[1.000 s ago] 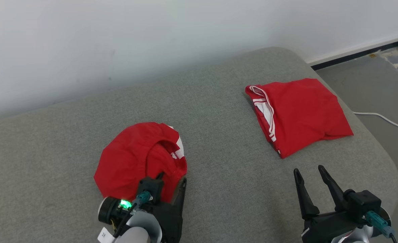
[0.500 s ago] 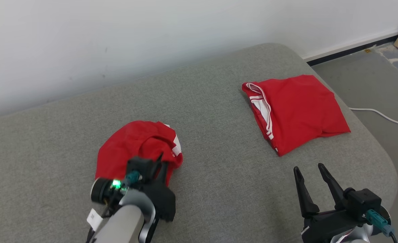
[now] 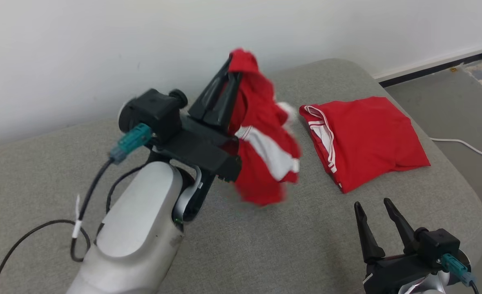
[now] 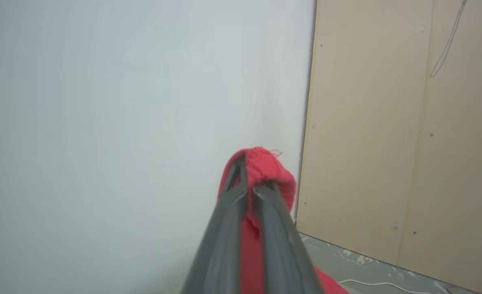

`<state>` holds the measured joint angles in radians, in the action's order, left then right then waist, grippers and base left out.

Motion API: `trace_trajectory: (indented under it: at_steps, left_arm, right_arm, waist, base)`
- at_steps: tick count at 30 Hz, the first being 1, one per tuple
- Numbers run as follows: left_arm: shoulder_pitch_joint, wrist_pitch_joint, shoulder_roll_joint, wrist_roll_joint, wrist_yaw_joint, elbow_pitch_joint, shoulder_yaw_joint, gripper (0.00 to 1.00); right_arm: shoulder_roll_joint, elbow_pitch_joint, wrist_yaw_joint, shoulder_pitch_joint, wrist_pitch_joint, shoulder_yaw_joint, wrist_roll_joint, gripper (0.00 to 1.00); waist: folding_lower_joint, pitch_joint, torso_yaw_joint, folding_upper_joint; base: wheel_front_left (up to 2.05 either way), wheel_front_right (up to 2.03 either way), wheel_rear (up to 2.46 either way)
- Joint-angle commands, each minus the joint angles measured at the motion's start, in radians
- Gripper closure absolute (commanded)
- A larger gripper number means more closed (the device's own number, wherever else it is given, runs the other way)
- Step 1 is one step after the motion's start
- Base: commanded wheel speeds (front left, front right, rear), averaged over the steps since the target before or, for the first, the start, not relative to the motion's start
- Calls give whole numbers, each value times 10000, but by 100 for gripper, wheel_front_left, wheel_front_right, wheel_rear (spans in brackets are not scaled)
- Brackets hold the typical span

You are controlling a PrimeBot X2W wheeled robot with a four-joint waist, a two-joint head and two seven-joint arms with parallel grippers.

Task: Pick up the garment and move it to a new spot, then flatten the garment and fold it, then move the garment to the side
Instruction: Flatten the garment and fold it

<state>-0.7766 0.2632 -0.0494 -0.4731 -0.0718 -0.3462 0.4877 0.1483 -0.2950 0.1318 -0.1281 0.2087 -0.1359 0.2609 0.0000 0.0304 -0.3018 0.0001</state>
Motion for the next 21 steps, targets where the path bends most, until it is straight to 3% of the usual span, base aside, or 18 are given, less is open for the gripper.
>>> trace_trajectory:
  at_steps: [1, 5, 11, 21]
  left_arm:
    - [-72, 3, -21, 21, -68, 296, -154, 100]
    - [313, 2, -16, -203, 49, 809, -431, 100]
    - [1663, 5, -160, -207, 258, -374, -691, 100]
    - [4020, 6, -798, -572, 619, -1983, -1916, 100]
  right_arm:
    - [8, 0, -26, 23, 41, 32, -62, 0]
    - [-33, -38, -26, 86, 40, 69, -54, 0]
    - [-81, -30, -26, 92, 18, -26, -55, 0]
    - [17, 28, -26, 151, -44, -34, -46, 0]
  waist:
    - [0, -17, 51, -1]
    - [0, -46, 228, -1]
    - [0, -41, 575, -1]
    - [0, 0, 1132, -1]
  base:
    - [0, 0, 0]
    - [0, 0, 0]
    - [0, 0, 0]
    - [0, 0, 0]
